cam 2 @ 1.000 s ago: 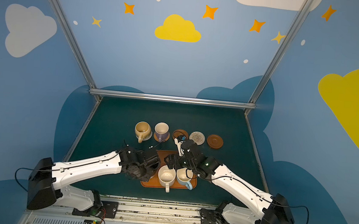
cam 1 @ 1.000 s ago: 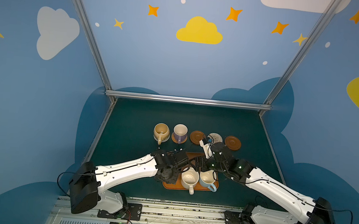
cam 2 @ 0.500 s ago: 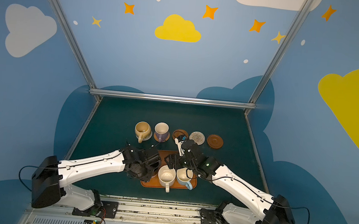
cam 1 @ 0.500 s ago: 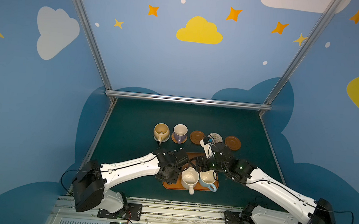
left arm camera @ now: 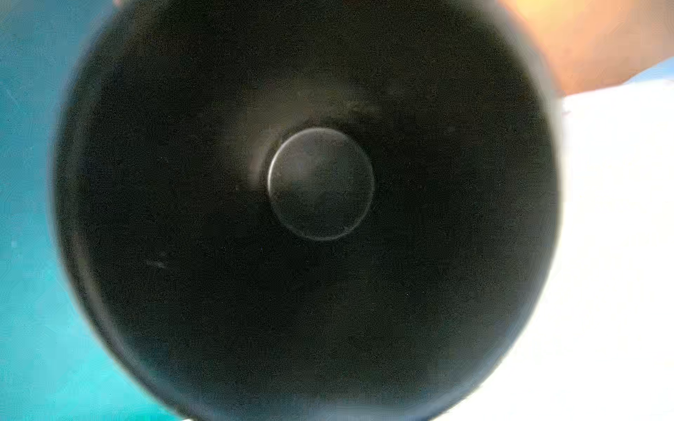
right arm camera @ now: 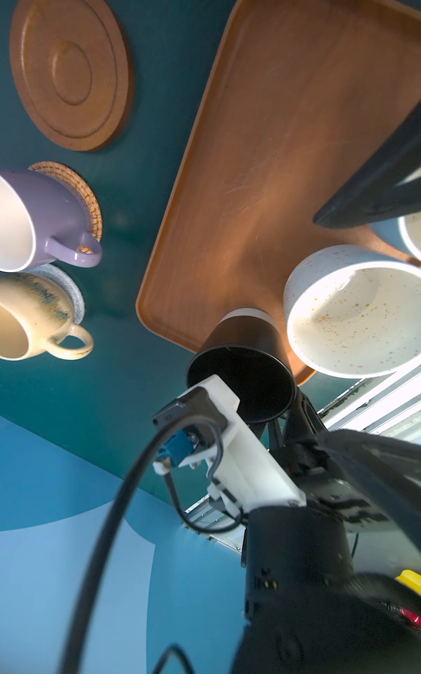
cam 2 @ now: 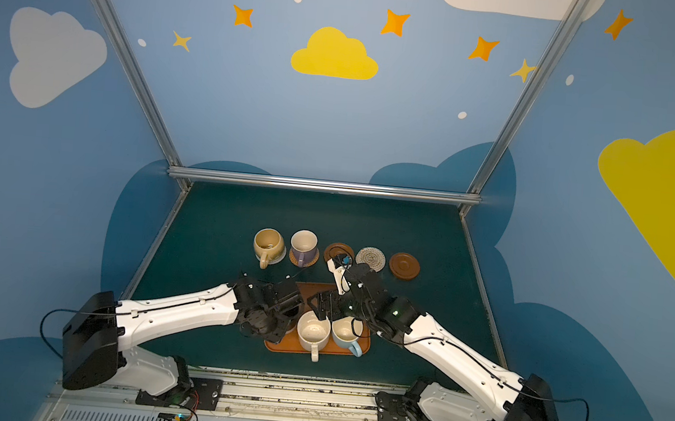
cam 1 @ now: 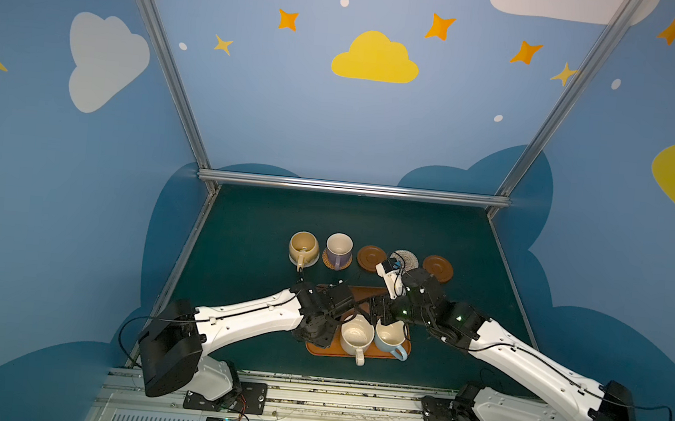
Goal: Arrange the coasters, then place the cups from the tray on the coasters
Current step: 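Lift the black mug off the tray with the left gripper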
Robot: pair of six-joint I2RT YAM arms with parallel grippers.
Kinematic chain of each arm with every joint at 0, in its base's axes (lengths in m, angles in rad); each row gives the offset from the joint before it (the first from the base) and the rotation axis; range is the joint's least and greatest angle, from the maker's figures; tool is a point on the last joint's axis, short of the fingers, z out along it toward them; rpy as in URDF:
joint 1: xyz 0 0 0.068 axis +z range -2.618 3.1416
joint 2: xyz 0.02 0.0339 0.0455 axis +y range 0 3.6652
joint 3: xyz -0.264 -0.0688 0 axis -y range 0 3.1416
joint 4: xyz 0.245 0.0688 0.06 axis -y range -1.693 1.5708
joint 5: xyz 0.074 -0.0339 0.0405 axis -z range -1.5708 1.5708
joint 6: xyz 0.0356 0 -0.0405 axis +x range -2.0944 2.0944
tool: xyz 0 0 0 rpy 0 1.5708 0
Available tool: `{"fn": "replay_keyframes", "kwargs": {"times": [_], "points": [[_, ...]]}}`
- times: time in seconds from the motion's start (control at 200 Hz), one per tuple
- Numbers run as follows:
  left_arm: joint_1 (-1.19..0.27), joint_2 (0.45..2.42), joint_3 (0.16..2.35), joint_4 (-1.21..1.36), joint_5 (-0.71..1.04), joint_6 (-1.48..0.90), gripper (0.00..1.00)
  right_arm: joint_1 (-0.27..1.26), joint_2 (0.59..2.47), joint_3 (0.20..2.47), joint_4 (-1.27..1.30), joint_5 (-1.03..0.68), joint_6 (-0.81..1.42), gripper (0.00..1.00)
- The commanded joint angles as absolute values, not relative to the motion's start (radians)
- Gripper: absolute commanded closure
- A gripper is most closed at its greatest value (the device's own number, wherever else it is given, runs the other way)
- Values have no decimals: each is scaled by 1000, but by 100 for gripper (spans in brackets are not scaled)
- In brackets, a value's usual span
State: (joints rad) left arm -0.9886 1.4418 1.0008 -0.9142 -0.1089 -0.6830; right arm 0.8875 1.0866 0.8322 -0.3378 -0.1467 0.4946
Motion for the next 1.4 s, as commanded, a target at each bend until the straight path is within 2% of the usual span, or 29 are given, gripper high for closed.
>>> {"fn": "replay_keyframes", "kwargs": {"times": [0.0,0.195,0.586,1.116,1.296,1.397], "points": [[-988,1419,983,-873,-130,-634,62,892,1063,820,-348,-135,482,14],[-989,1419,964,-850,-171,-613,63,892,1060,819,-341,-132,488,14],[-992,1299,851,-679,-213,-512,61,894,994,815,-365,-75,472,14],[-981,1335,801,-598,-230,-466,62,895,1017,857,-386,-70,465,14],[-980,1294,760,-529,-224,-430,65,894,1034,861,-384,-74,460,14],[-980,1290,756,-523,-243,-431,71,895,1045,860,-374,-75,460,14]]}}
